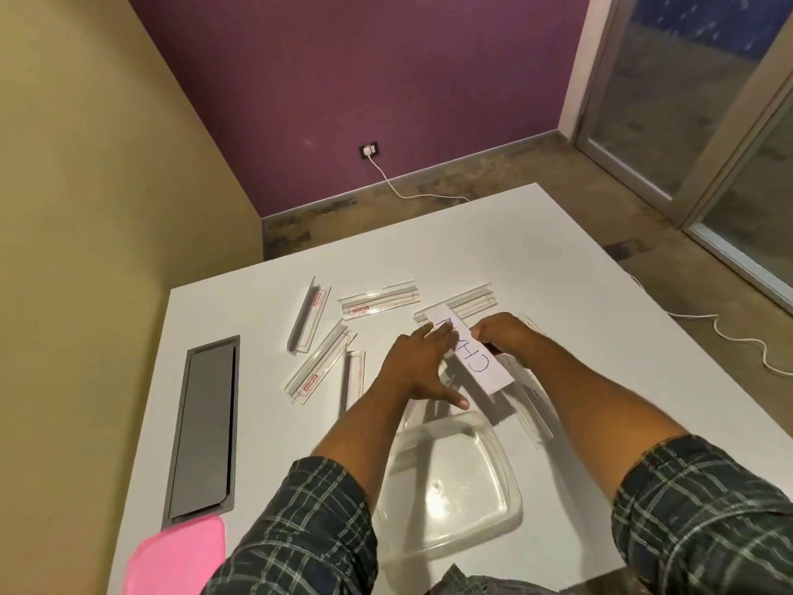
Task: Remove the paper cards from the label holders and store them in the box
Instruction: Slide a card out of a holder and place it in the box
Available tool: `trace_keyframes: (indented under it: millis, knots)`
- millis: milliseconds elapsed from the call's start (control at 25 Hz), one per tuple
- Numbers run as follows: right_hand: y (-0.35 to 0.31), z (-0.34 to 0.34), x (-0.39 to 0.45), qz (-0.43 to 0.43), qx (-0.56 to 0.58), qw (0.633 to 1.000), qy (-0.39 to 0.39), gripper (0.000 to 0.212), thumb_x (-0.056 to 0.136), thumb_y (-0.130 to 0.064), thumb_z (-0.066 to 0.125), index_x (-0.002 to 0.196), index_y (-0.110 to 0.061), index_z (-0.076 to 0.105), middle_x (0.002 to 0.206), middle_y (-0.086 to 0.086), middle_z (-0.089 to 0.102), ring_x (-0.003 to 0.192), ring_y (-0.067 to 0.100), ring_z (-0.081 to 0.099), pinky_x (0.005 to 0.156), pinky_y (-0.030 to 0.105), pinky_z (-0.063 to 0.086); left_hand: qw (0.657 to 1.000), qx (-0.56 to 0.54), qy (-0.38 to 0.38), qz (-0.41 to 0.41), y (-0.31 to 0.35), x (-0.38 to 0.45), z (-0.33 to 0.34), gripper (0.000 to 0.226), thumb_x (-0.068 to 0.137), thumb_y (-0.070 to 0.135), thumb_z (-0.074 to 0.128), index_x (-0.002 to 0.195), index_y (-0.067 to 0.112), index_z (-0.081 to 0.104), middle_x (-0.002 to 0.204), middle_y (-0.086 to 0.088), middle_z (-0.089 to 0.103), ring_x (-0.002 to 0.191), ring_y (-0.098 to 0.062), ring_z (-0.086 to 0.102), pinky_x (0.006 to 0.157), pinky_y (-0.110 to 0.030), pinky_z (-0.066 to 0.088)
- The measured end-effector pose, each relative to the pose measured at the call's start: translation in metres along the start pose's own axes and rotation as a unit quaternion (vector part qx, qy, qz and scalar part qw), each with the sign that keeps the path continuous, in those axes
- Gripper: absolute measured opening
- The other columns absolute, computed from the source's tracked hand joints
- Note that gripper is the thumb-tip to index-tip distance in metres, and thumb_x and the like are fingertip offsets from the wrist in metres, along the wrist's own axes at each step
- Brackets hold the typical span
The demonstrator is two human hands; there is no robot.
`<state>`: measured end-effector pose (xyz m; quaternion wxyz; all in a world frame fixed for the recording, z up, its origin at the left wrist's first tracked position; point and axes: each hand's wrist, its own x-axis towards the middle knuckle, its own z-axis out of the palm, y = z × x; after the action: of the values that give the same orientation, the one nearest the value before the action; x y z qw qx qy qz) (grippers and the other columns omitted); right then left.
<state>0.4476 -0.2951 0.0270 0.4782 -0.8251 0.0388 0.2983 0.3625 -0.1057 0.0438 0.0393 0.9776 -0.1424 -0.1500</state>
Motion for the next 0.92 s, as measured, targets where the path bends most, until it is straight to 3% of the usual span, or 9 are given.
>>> trace_keyframes:
  millis: [120, 280, 360, 440, 520, 600, 720, 840, 920]
  knots:
    - [-0.009, 0.002, -0.02, 0.026, 0.009, 0.993, -0.112, 0.021, 0.09, 0.004, 0.053, 0.089, -0.004, 0.073, 0.072, 0.008, 0.065, 0.061, 0.017, 0.055, 0.055, 0.023, 0.043, 0.998, 0.066, 0.021, -0.004, -0.009, -0.023, -0.007, 0.104, 0.069, 0.058, 0.081, 0.153, 0.023, 0.03, 0.165, 0.001, 0.021, 0.15, -0.026, 0.02, 0.113, -0.047, 0.029]
    - [-0.011, 0.015, -0.033, 0.031, -0.011, 0.978, -0.207, 0.026, 0.091, 0.003, 0.056, 0.093, -0.009, 0.079, 0.088, 0.007, 0.074, 0.08, 0.021, 0.064, 0.067, 0.026, 0.051, 0.996, 0.052, 0.044, -0.052, -0.021, -0.057, -0.009, 0.069, 0.079, 0.032, 0.079, 0.14, 0.024, 0.049, 0.142, 0.001, 0.055, 0.131, -0.024, 0.048, 0.107, -0.044, 0.033]
    - [-0.011, 0.024, -0.037, -0.005, -0.044, 0.974, -0.22, 0.024, 0.09, -0.002, 0.06, 0.089, -0.013, 0.081, 0.088, 0.007, 0.075, 0.08, 0.02, 0.064, 0.07, 0.027, 0.05, 0.996, 0.039, 0.031, -0.069, -0.025, -0.07, -0.006, 0.061, 0.077, 0.033, 0.08, 0.132, 0.026, 0.056, 0.127, 0.003, 0.064, 0.117, -0.024, 0.059, 0.102, -0.043, 0.038]
    - [-0.016, 0.03, -0.045, -0.058, -0.114, 0.965, -0.23, 0.017, 0.091, -0.02, 0.067, 0.085, -0.017, 0.082, 0.084, 0.005, 0.073, 0.076, 0.018, 0.061, 0.072, 0.028, 0.047, 0.996, 0.035, 0.006, -0.081, -0.028, -0.084, -0.003, 0.053, 0.075, 0.035, 0.08, 0.123, 0.026, 0.06, 0.118, 0.003, 0.068, 0.109, -0.025, 0.063, 0.094, -0.04, 0.044]
    - [-0.022, 0.033, -0.054, -0.092, -0.178, 0.95, -0.238, 0.034, 0.087, -0.047, 0.072, 0.072, -0.017, 0.075, 0.075, 0.002, 0.066, 0.072, 0.016, 0.055, 0.07, 0.03, 0.041, 0.994, 0.007, -0.038, -0.107, -0.029, -0.096, -0.001, 0.05, 0.073, 0.04, 0.08, 0.117, 0.023, 0.063, 0.113, 0.0, 0.069, 0.105, -0.026, 0.064, 0.086, -0.037, 0.048]
    - [-0.023, 0.034, -0.062, -0.096, -0.2, 0.94, -0.259, 0.043, 0.084, -0.058, 0.072, 0.068, -0.018, 0.071, 0.072, -0.003, 0.066, 0.07, 0.014, 0.057, 0.072, 0.029, 0.043, 0.987, -0.024, -0.086, -0.132, -0.029, -0.107, 0.0, 0.052, 0.068, 0.047, 0.083, 0.109, 0.02, 0.066, 0.105, -0.001, 0.069, 0.098, -0.025, 0.064, 0.078, -0.034, 0.05]
    - [-0.015, 0.036, -0.071, -0.11, -0.243, 0.91, -0.317, 0.037, 0.074, -0.058, 0.082, 0.088, -0.023, 0.081, 0.093, -0.006, 0.079, 0.092, 0.015, 0.073, 0.088, 0.029, 0.054, 0.972, -0.094, -0.152, -0.151, -0.023, -0.117, 0.004, 0.045, 0.061, 0.046, 0.089, 0.086, 0.014, 0.068, 0.079, 0.001, 0.067, 0.078, -0.022, 0.064, 0.068, -0.032, 0.051]
    - [-0.004, 0.045, -0.079, -0.152, -0.333, 0.866, -0.339, 0.038, 0.063, -0.042, 0.094, 0.094, -0.029, 0.078, 0.097, -0.009, 0.078, 0.092, 0.014, 0.073, 0.078, 0.024, 0.056, 0.963, -0.117, -0.192, -0.151, -0.015, -0.122, 0.008, 0.049, 0.057, 0.047, 0.091, 0.08, 0.011, 0.07, 0.068, 0.003, 0.062, 0.072, -0.02, 0.061, 0.068, -0.032, 0.053]
    - [0.002, 0.055, -0.083, -0.192, -0.413, 0.83, -0.321, 0.046, 0.063, -0.044, 0.092, 0.103, -0.029, 0.075, 0.099, -0.012, 0.075, 0.091, 0.011, 0.069, 0.077, 0.022, 0.054, 0.963, -0.102, -0.199, -0.15, -0.009, -0.124, 0.014, 0.05, 0.055, 0.048, 0.092, 0.08, 0.014, 0.066, 0.071, 0.005, 0.06, 0.076, -0.02, 0.062, 0.068, -0.032, 0.053]
